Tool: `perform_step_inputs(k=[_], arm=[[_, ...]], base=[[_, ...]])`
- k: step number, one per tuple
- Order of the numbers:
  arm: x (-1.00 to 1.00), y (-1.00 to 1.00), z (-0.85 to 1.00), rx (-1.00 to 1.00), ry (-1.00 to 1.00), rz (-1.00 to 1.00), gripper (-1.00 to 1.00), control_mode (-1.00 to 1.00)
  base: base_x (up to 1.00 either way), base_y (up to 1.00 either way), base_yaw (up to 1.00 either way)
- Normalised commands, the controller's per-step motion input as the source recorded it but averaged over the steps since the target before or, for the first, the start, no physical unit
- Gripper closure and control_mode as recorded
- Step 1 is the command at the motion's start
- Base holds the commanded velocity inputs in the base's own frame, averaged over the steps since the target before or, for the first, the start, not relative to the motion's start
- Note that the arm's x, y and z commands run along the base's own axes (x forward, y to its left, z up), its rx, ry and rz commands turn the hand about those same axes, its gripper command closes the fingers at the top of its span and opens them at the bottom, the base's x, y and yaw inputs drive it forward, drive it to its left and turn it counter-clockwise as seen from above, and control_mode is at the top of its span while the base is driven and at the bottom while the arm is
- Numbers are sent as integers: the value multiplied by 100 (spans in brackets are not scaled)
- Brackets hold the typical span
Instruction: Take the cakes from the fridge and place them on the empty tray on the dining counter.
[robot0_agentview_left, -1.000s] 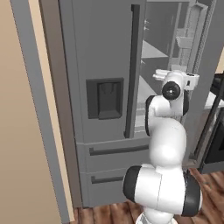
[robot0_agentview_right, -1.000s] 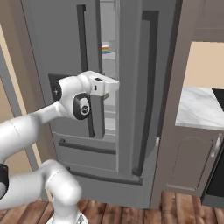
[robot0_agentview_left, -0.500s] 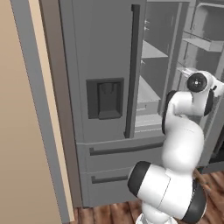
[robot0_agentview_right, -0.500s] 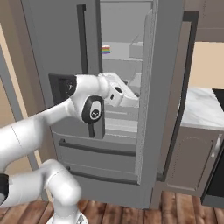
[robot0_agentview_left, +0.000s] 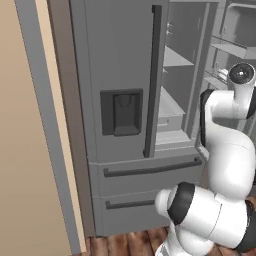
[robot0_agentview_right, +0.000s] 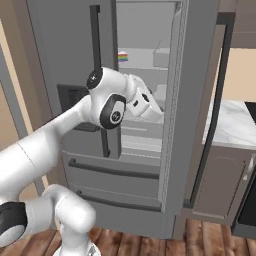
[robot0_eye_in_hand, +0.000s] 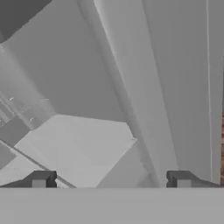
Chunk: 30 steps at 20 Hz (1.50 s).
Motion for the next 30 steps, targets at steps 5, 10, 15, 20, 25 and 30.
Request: perform_step_inputs(k=[5,10,15,20,25,30], arm=[[-99,48,90,-2,-11,19,-100,-100],[-95,99,-1,-1,-2,35,-100,-100],[-39,60,10,-2,-6,34,-100,-100],[-5,100,17,-15,-10,38,-100,-100],[13,74,1,-29,-23,6,-100,-100],[39,3,-17,-29,-18,0,-100,-100]], base=[[0,0,0],[0,0,0],[0,0,0],[0,0,0],[0,0,0],[0,0,0]])
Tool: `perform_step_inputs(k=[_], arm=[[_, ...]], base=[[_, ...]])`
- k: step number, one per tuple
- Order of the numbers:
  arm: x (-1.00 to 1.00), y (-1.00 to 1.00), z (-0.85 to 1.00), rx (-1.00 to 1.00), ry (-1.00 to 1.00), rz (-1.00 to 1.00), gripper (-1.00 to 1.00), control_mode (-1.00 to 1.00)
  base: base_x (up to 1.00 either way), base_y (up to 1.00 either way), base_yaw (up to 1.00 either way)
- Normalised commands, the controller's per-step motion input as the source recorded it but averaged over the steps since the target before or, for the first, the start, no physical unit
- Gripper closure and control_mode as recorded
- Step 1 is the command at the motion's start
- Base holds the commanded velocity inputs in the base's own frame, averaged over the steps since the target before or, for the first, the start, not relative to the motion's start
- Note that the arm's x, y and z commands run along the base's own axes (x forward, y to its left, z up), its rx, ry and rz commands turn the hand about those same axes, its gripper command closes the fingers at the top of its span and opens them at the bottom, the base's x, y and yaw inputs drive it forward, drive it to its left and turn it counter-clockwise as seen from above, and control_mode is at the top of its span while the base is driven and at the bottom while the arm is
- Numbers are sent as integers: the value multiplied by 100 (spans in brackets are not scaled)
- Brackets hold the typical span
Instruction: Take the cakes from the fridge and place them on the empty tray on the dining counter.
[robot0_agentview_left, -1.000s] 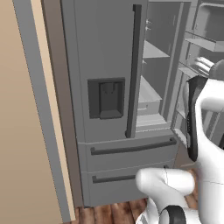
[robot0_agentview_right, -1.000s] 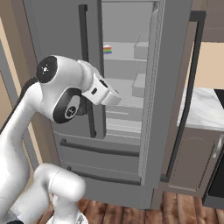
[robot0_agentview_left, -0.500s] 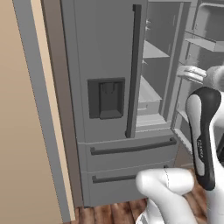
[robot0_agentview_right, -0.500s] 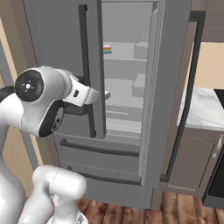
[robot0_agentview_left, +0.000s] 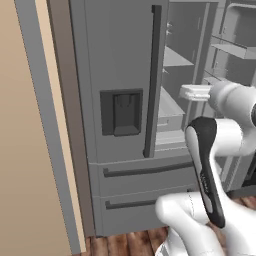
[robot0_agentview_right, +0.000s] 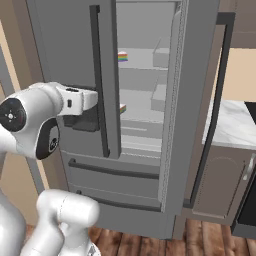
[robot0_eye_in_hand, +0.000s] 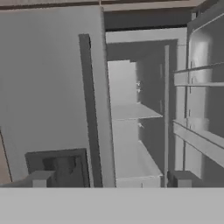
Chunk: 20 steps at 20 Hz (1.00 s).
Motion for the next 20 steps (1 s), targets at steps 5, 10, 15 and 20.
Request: perform_step_inputs(k=[5,10,15,20], arm=[[81,0,-23,-16,-17,0,-100,-100],[73,7,-4,2,5,6,-100,-100],[43,21,-2,0,0,5,-100,-100],[57,31,-11,0,0,0,-100,-100]], base=[[0,0,0],[0,0,0],[0,0,0],[0,0,0]])
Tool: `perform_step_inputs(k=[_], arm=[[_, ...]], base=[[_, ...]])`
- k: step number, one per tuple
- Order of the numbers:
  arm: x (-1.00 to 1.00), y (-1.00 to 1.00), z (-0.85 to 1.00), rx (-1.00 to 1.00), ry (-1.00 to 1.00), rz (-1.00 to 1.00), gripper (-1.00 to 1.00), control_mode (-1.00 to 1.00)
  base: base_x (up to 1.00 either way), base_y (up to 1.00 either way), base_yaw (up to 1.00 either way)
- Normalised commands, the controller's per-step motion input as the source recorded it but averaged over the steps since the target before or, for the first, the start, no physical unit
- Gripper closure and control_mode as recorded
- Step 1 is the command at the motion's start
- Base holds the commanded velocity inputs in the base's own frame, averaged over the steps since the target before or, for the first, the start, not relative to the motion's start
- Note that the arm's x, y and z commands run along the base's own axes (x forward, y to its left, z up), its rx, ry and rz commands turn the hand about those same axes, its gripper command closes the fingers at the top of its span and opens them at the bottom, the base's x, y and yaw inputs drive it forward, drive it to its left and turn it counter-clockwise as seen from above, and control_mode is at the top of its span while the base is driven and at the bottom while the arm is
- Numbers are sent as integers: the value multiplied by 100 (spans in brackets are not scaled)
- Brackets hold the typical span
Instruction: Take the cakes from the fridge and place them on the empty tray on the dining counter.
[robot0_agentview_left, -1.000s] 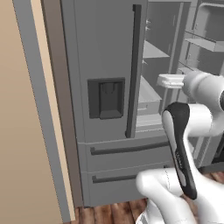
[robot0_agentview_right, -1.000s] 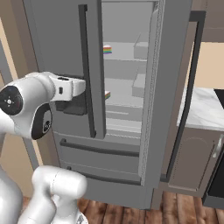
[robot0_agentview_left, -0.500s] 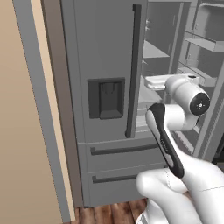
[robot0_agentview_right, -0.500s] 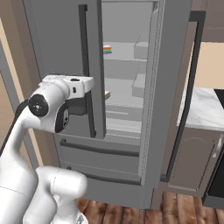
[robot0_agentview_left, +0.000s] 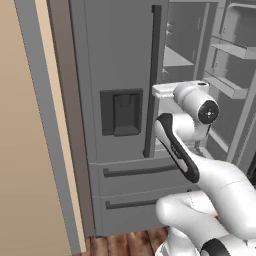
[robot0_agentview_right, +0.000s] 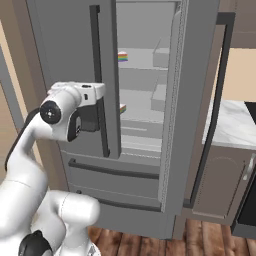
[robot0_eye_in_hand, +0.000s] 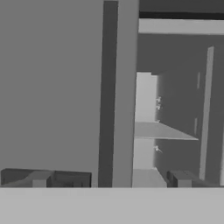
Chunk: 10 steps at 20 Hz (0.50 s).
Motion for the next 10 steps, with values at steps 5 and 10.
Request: perform_step_inputs(k=[5,10], arm=[[72,4,-2,0,0,0,-100,-100],[70,0,-6,0,0,0,-100,-100]], base=[[0,0,0],[0,0,0]])
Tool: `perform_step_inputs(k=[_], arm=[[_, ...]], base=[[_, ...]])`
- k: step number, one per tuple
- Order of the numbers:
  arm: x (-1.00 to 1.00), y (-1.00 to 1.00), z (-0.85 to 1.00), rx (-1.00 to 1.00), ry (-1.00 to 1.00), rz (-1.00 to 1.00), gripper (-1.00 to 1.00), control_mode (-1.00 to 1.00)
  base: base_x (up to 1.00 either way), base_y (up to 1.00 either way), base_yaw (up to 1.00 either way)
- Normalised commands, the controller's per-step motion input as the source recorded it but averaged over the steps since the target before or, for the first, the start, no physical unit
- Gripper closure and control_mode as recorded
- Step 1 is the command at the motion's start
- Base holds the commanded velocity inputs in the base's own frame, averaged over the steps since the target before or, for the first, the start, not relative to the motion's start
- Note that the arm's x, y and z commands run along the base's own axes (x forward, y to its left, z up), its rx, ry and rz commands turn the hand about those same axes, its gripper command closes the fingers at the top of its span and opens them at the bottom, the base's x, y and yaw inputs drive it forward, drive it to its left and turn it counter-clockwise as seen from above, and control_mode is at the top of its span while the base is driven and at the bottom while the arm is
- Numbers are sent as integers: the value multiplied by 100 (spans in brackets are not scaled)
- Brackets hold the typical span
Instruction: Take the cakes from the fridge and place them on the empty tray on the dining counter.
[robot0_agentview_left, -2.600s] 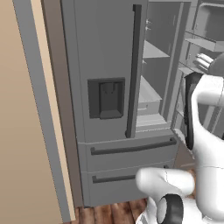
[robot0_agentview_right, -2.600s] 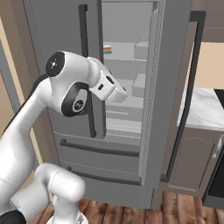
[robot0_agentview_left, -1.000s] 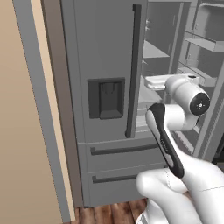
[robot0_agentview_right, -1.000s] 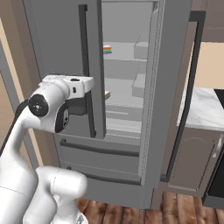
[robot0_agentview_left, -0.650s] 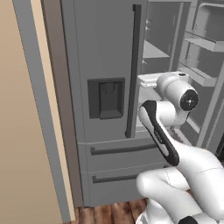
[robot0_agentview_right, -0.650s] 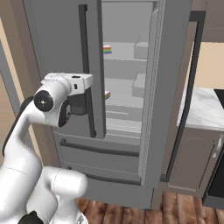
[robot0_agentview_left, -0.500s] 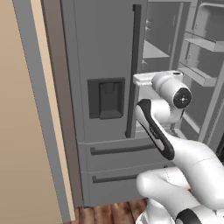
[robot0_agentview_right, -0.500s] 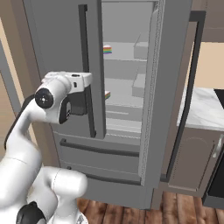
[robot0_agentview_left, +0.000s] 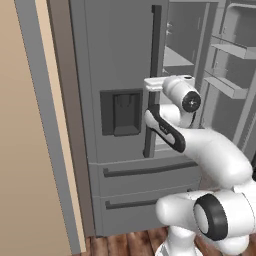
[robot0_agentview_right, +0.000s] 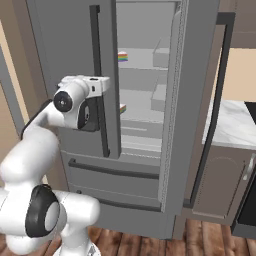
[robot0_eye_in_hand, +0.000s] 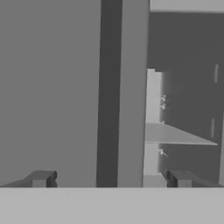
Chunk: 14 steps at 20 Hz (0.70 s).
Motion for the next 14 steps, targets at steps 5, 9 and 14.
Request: perform_step_inputs(k=[5,9,14], arm=[[68,0,-15,0,0,0,-100,-100],[64,1,-7,0,0,0,-100,-100],[65,0,-4,0,0,0,-100,-100]], base=[[0,0,0],[0,0,0],[0,0,0]])
